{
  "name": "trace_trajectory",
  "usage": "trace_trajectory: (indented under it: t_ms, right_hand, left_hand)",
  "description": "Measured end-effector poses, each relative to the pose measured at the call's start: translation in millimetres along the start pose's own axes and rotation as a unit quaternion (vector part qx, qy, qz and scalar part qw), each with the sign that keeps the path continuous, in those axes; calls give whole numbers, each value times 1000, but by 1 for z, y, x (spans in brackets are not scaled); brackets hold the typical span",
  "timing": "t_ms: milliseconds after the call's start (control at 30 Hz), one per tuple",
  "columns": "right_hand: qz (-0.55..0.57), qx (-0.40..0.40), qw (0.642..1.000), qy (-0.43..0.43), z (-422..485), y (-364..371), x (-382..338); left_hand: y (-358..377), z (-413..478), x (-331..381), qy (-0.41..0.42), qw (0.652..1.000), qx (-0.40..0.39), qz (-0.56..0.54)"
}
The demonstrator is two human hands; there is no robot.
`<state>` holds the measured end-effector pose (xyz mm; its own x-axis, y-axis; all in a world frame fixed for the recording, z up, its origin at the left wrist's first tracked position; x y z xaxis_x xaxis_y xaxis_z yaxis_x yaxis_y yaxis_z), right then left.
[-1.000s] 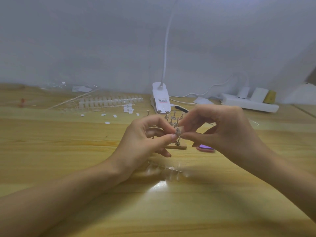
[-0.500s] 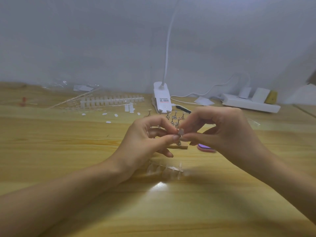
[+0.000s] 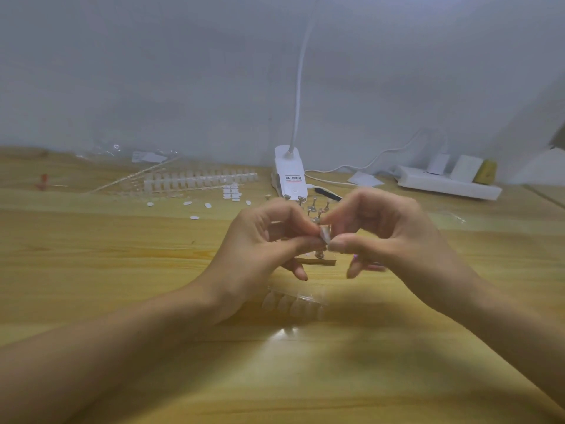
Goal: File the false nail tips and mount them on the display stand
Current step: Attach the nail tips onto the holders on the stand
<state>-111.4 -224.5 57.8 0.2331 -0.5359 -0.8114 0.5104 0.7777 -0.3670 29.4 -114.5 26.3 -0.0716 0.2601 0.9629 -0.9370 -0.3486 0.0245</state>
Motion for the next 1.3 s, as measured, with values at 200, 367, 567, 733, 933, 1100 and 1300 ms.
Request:
trace_trajectory:
  t_ms: [200,367,567,733,933,1100,1300]
  right_hand:
    - [170,-41,976,129,-2,11,12]
    - [217,-40,966,134,-4,13,11]
    - [211,4,969,132,8,1,13]
    - [-79,-43,993,76,1,-16,13]
    - [-346,-183,919,44,-15,5,23]
    - [-302,-187,934,49,-16,10,28]
    - [-209,-163,963,54,-13,6,29]
  left_hand:
    - [-1,0,4,36,999,-8,21]
    - [-2,0,6,57,997,-12,59]
    - [-8,14,7,44,996,33,67]
    - [-25,21,6,63,973,79,210]
    - [-16,20,-7,25,893,66,445]
    - [-14,24,-11,5,860,80,503]
    - [-17,22,-3,18,829,42,558]
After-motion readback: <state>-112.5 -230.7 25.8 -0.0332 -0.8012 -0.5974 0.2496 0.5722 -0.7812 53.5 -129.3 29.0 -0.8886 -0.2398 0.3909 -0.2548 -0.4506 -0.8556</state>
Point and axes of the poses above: each hand's wrist, its own z-axis towards the middle knuckle, its own y-axis out of the palm, x = y × z, the point moved 2 cm from there along z, towards the middle knuckle, and after that the axes turned 8 degrees about -y, right-handed, at the moved point
